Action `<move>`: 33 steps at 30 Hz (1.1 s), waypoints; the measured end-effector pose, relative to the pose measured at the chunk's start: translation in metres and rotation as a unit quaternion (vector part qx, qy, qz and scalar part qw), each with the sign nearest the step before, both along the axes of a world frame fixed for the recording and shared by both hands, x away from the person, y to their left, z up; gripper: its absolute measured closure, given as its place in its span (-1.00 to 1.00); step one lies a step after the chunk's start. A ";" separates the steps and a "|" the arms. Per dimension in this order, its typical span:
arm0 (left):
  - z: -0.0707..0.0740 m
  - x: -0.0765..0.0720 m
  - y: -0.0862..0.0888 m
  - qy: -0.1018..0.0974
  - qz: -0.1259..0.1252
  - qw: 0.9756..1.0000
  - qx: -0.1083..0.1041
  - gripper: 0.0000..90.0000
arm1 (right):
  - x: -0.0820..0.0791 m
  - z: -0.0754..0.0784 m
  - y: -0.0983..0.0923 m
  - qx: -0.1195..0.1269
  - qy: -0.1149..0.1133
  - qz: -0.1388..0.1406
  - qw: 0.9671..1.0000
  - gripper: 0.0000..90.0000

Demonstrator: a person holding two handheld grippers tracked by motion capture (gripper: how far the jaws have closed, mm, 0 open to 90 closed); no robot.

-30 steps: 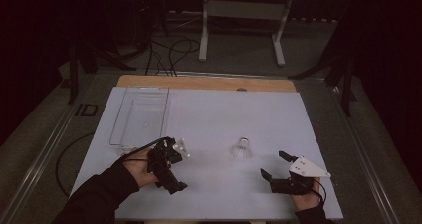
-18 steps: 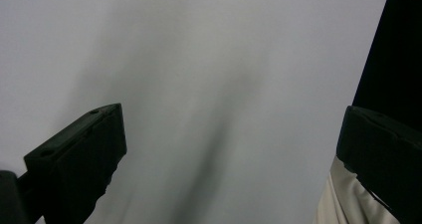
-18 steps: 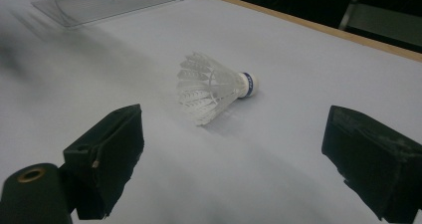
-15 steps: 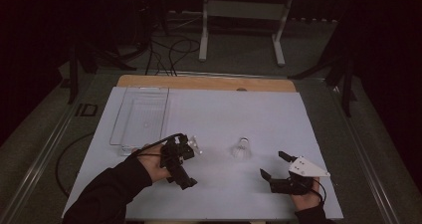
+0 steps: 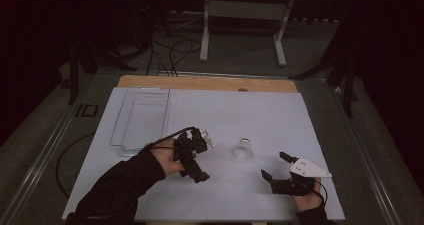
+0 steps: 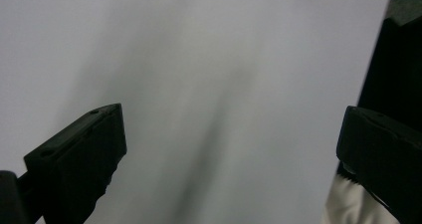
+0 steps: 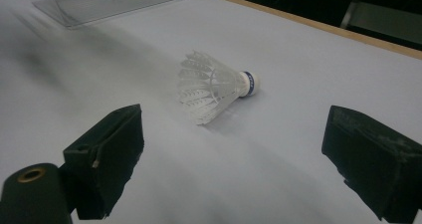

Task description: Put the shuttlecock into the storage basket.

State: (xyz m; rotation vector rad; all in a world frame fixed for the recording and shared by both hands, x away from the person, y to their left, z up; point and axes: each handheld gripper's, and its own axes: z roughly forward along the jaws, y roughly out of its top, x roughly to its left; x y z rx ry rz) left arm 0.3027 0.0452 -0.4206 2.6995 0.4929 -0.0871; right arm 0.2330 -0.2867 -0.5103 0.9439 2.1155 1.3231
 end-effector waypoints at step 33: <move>0.017 0.033 -0.063 0.016 0.002 1.000 -0.021 -1.00 | 0.000 0.000 0.000 -0.001 0.000 -0.002 1.000 -0.79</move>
